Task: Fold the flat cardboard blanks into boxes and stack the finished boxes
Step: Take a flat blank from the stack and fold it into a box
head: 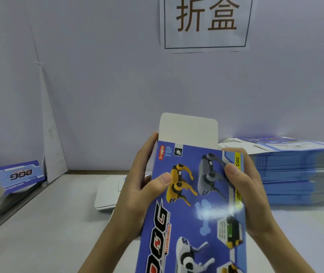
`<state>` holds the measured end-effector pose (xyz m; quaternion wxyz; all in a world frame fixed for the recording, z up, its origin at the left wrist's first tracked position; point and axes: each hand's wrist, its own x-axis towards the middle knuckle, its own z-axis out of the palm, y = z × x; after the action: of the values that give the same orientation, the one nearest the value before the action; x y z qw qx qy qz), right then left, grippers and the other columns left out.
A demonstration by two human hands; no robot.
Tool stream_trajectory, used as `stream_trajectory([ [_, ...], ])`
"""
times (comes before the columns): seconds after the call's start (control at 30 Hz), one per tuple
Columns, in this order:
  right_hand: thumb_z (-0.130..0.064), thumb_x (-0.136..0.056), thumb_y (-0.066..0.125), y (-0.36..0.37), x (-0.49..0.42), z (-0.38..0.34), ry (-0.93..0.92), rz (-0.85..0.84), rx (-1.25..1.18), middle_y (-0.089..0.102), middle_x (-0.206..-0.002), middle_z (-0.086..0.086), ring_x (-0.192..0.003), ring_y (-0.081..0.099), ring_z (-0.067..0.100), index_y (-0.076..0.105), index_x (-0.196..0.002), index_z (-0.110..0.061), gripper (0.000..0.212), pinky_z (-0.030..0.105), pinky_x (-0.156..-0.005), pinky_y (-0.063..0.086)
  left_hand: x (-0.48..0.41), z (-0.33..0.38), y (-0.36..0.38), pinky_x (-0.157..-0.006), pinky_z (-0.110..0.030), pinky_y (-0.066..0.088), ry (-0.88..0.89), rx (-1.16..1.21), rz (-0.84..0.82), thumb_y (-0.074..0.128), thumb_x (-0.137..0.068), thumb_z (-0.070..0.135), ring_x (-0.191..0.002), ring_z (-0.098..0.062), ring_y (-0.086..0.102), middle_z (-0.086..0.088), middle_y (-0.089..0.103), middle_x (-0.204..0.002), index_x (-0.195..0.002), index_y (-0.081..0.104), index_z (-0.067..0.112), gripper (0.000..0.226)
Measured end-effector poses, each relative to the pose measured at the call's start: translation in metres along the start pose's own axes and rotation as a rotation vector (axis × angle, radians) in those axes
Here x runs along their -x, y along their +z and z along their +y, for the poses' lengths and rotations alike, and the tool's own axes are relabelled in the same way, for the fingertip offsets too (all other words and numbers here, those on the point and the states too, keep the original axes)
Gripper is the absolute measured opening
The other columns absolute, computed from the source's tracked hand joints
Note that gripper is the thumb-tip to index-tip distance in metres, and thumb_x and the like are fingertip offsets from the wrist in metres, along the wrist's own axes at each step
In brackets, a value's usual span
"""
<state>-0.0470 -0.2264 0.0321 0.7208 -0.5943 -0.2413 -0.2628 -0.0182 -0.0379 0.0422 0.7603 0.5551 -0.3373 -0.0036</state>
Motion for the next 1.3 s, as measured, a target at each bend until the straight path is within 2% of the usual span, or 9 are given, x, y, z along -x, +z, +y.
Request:
stream_trajectory([
  [0.13, -0.012, -0.083, 0.047, 0.003, 0.000, -0.004, 0.037, -0.083, -0.016, 0.064, -0.063, -0.007, -0.053, 0.062, 0.006, 0.066, -0.070, -0.028, 0.027, 0.015, -0.049, 0.048, 0.001, -0.002, -0.001, -0.061, -0.034, 0.058, 0.026, -0.027, 0.014, 0.068, -0.067, 0.035, -0.094, -0.030, 0.071, 0.000, 0.064, -0.125, -0.134, 0.045, 0.047, 0.072],
  [0.33, -0.017, -0.081, 0.057, 0.009, 0.002, 0.003, 0.042, -0.084, -0.088, 0.066, -0.071, 0.001, -0.060, 0.064, 0.012, 0.066, -0.081, -0.025, 0.012, 0.019, -0.056, 0.051, 0.000, 0.001, -0.004, -0.067, -0.038, 0.059, 0.112, -0.031, -0.047, 0.081, -0.065, 0.045, -0.105, -0.024, 0.068, 0.016, 0.055, -0.136, -0.136, 0.045, 0.042, 0.080],
  [0.4, -0.020, -0.082, 0.057, 0.009, 0.003, 0.004, 0.064, -0.092, -0.094, 0.065, -0.072, 0.001, -0.060, 0.064, 0.013, 0.066, -0.083, -0.024, 0.010, 0.020, -0.055, 0.052, 0.001, 0.001, -0.009, -0.066, -0.035, 0.059, 0.139, -0.102, -0.051, 0.075, -0.068, 0.033, -0.102, -0.025, 0.069, 0.013, 0.055, -0.136, -0.133, 0.050, 0.041, 0.070],
  [0.53, -0.020, -0.084, 0.055, 0.009, 0.005, 0.002, 0.018, -0.113, 0.007, 0.063, -0.074, 0.002, -0.062, 0.061, 0.012, 0.057, -0.096, -0.011, 0.015, 0.017, -0.057, 0.050, 0.000, 0.001, -0.012, -0.068, -0.031, 0.056, 0.199, -0.156, -0.040, 0.064, -0.065, 0.027, -0.094, -0.021, 0.068, 0.003, 0.064, -0.111, -0.097, 0.068, 0.018, 0.033],
  [0.6, -0.031, -0.080, 0.054, 0.011, 0.006, -0.001, 0.017, -0.122, 0.048, 0.053, -0.075, 0.020, -0.062, 0.054, 0.022, 0.056, -0.095, -0.013, 0.024, 0.021, -0.054, 0.047, 0.000, 0.000, -0.011, -0.063, -0.027, 0.053, 0.228, -0.147, 0.027, 0.063, -0.061, 0.028, -0.078, -0.017, 0.063, 0.001, 0.057, -0.090, -0.071, 0.065, 0.017, 0.015],
  [0.7, -0.030, -0.077, 0.059, 0.015, 0.007, -0.003, 0.028, -0.112, 0.061, 0.053, -0.086, 0.030, -0.064, 0.057, 0.030, 0.059, -0.096, -0.019, 0.022, 0.031, -0.055, 0.051, 0.001, 0.000, -0.009, -0.047, -0.026, 0.046, 0.180, -0.001, 0.052, 0.064, -0.059, 0.024, -0.051, -0.019, 0.053, -0.004, 0.048, -0.063, -0.062, 0.053, 0.015, 0.014],
  [0.93, -0.033, -0.075, 0.057, 0.014, 0.008, -0.008, 0.003, -0.098, 0.050, 0.050, -0.062, 0.008, -0.051, 0.050, 0.016, 0.051, -0.082, -0.014, 0.021, 0.020, -0.048, 0.044, 0.002, 0.002, -0.002, -0.046, -0.022, 0.047, 0.199, 0.140, 0.025, 0.062, -0.061, 0.019, -0.048, -0.014, 0.057, 0.002, 0.053, -0.058, -0.065, 0.055, 0.018, 0.008],
  [1.07, -0.032, -0.077, 0.057, 0.013, 0.006, -0.011, -0.047, -0.087, 0.079, 0.055, -0.075, 0.017, -0.062, 0.058, 0.020, 0.055, -0.091, -0.013, 0.023, 0.025, -0.054, 0.050, 0.003, -0.002, 0.002, -0.046, -0.025, 0.051, 0.174, 0.189, 0.077, 0.063, -0.061, 0.019, -0.052, -0.017, 0.061, 0.001, 0.055, -0.064, -0.071, 0.057, 0.020, 0.012],
  [1.3, -0.025, -0.081, 0.054, 0.009, 0.006, -0.013, -0.054, -0.150, 0.018, 0.059, -0.069, -0.004, -0.057, 0.063, 0.011, 0.049, -0.089, -0.009, 0.019, 0.020, -0.050, 0.051, 0.004, -0.003, 0.004, -0.046, -0.025, 0.050, 0.200, 0.195, 0.038, 0.062, -0.063, 0.019, -0.051, -0.014, 0.059, 0.003, 0.054, -0.062, -0.067, 0.057, 0.022, 0.007],
])
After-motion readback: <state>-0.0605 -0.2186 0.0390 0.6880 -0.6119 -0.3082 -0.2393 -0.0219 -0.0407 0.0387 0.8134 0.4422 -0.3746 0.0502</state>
